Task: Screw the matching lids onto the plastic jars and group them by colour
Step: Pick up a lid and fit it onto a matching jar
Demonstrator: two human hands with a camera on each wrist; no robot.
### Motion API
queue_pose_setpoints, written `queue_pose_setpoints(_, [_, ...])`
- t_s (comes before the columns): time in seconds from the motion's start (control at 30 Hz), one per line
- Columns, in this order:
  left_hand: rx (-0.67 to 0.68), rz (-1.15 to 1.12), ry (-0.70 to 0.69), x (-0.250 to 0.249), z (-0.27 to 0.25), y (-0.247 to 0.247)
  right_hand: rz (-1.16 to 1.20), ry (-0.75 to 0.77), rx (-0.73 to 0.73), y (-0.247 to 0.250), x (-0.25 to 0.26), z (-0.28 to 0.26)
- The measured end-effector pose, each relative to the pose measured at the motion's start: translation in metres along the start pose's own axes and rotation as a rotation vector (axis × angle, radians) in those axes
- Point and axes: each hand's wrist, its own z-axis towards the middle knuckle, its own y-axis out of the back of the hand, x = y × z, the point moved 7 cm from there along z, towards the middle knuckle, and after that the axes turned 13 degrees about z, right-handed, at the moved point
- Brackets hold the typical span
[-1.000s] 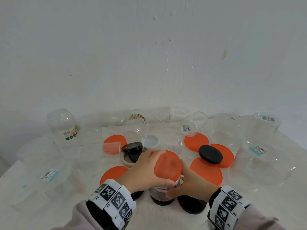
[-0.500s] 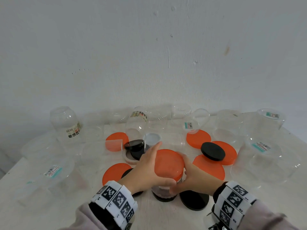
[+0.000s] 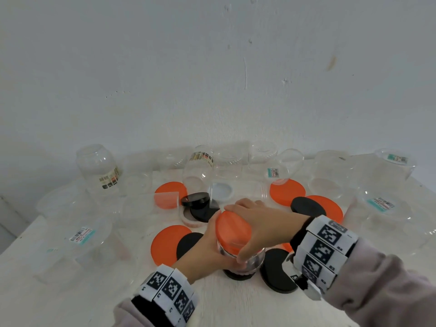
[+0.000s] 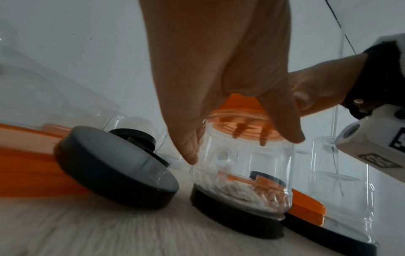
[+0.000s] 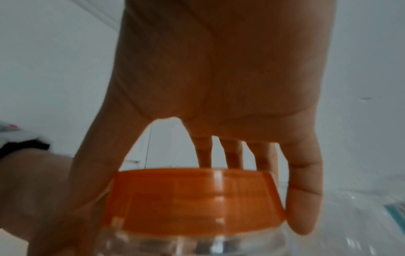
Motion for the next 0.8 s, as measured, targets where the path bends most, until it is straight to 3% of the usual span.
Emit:
queue_pose_setpoints(0.2, [-0.043,0.014,0.0,-0.005,-0.003,0.001,-0.155,-0.049,0.089,0.001,0.006,0.002])
queue_pose_setpoints(0.43, [-0.004,-0.004,0.02,0.005,0.0,0.0,-0.189,-0.037,0.167,0.002,0.012,0.004])
queue_pose_setpoints(0.8, [0.013,-0.111,-0.062,0.002,0.002,-0.002,-0.217,0.024,0.279,0.004,0.019,0.007])
